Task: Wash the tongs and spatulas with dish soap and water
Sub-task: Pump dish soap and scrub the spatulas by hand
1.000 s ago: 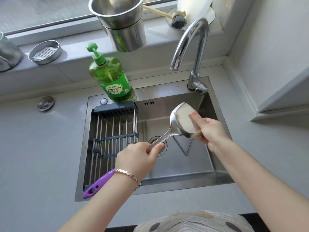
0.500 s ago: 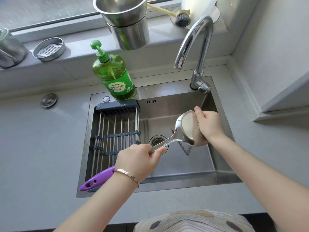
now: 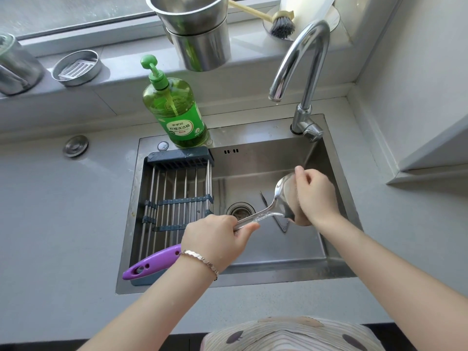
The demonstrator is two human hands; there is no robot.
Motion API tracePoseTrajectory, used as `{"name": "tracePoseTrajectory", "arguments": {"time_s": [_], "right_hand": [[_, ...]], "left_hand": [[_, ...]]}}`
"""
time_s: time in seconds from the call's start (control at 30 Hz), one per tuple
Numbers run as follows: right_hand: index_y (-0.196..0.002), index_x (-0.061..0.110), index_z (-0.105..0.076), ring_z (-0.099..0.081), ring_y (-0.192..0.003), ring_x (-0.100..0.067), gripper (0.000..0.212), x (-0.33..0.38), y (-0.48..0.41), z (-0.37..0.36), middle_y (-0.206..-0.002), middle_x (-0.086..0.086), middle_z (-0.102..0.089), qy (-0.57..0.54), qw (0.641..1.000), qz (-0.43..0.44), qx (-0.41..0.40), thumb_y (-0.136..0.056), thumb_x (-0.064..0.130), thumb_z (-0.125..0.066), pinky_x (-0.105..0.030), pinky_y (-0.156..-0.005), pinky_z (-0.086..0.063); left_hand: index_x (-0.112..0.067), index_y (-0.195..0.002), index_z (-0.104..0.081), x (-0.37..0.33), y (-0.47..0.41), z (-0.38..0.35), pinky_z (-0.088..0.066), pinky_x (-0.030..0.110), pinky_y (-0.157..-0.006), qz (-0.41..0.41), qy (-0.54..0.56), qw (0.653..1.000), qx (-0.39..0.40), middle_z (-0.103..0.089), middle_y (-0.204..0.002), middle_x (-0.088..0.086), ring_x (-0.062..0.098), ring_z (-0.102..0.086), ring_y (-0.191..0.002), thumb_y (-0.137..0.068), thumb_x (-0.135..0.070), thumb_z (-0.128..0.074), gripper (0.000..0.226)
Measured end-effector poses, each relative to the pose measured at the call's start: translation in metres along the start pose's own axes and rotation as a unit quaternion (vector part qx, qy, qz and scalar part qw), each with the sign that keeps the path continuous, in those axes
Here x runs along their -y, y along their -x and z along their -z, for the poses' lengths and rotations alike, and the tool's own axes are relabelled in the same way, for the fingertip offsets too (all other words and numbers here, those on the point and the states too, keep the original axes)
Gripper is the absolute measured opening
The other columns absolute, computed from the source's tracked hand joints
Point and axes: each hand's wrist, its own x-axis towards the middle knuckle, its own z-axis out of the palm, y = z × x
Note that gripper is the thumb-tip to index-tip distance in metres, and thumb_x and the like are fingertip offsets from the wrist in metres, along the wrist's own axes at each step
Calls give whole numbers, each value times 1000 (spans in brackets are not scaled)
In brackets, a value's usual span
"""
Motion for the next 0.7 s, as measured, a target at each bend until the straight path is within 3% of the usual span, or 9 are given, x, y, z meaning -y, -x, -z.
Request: {"name": "tracePoseTrajectory", "arguments": {"time_s": [0.03, 0.07, 0.13, 0.2, 0.37, 0.43, 0.57, 0.63, 0.7], "right_hand": [[-95, 11, -60, -52, -102, -33, 36, 1, 6, -4, -99, -13, -62, 47, 999, 16, 13, -96, 40, -39, -36, -83, -40], [-125, 5, -50, -41, -123, -34, 50, 3, 12, -8, -127, -19, -51, 115, 992, 31, 44, -94, 43, -39, -37, -100, -32], [-147, 1, -14, -8, -143, -28, 79, 5, 20, -14, -154, -17, -15, 213, 967, 101, 95, -92, 52, -37, -35, -115, -7], [-148, 3, -5, 6, -145, -19, 85, 7, 23, -12, -157, -11, 0, 226, 941, 222, 120, -88, 60, -23, -28, -116, 4], [-146, 2, -18, -1, -145, -17, 70, -21, 24, 5, -155, -14, -14, 265, 823, 464, 191, -97, 52, -20, -26, -118, 0], [-148, 6, -8, 3, -145, -13, 75, -29, 20, 9, -156, -9, -8, 267, 825, 456, 202, -94, 58, -16, -25, -118, 0], [-147, 8, -1, 11, -142, -4, 98, -10, 9, 4, -154, 0, 5, 204, 898, 342, 188, -78, 77, 2, -17, -114, 11], [-147, 3, -12, 4, -142, -10, 94, 3, 14, -7, -154, -7, -5, 208, 886, 376, 177, -84, 72, -3, -23, -116, 5], [-146, 4, -15, -3, -142, -13, 79, 6, 22, -18, -153, -10, -13, 237, 839, 448, 199, -92, 62, -11, -28, -116, 0]], "left_hand": [[-19, -56, -34, -1, -1, 0, -42, 25, -59, 2, 3, 1000, 3, -43, -58, -6, 18, -54, -66, -87, -68, -27, 58], [-20, -57, -35, -1, -3, 0, -43, 25, -61, 1, 1, 1000, 1, -47, -61, -6, 19, -58, -69, -87, -68, -27, 57], [-20, -58, -36, -2, -4, 2, -43, 26, -62, -1, -3, 1000, 1, -51, -67, -4, 20, -62, -74, -87, -68, -27, 57], [-19, -56, -35, -1, -6, 4, -41, 27, -62, 11, 18, 1000, 7, -50, -65, -5, 20, -60, -72, -87, -68, -28, 58], [-19, -52, -38, 16, -10, 8, -48, 26, -62, 57, 81, 995, 4, -44, -52, -7, 17, -50, -58, -85, -69, -31, 60], [-19, -53, -40, 21, -10, 7, -51, 27, -63, 66, 88, 994, 1, -44, -51, -7, 16, -49, -55, -85, -69, -31, 60], [-19, -56, -42, 19, -12, 5, -51, 27, -63, 58, 80, 995, 0, -45, -53, -7, 17, -53, -58, -86, -68, -29, 58], [-20, -58, -45, 21, -17, 7, -51, 28, -63, 64, 78, 995, -2, -47, -54, -7, 18, -55, -60, -86, -69, -29, 58], [-20, -60, -47, 27, -25, 10, -49, 28, -64, 85, 90, 992, 17, -50, -56, -7, 17, -55, -59, -85, -69, -30, 57]]}}
